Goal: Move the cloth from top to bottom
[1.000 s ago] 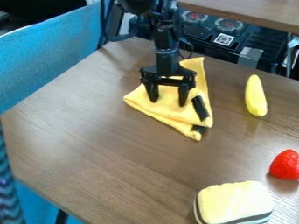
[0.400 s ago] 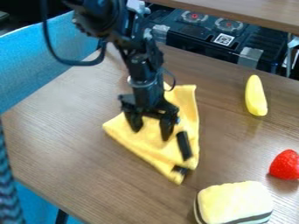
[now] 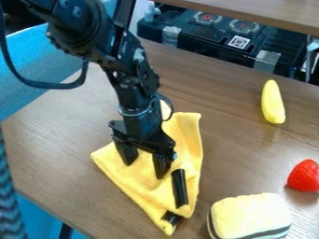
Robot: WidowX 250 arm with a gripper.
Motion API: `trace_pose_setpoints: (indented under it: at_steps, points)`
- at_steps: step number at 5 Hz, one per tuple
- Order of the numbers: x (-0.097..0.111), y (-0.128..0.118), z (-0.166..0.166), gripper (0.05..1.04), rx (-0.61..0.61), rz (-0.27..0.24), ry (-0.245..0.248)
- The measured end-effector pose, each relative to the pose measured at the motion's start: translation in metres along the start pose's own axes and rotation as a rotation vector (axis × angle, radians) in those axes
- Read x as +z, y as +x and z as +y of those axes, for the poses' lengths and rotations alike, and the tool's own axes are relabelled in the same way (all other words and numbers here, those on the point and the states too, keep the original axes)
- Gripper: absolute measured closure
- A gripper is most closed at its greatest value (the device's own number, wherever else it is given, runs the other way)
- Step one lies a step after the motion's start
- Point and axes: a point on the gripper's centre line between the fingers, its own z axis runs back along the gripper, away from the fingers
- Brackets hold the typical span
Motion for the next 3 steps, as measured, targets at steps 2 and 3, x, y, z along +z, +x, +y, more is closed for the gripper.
trace_pose_setpoints:
  at_steps: [2,3]
  points:
    - [0.041,0.023,0.002,0.084,0.045,-0.111,-0.027]
    - [0.086,0.021,0.010,0.085,0.075,-0.203,-0.011]
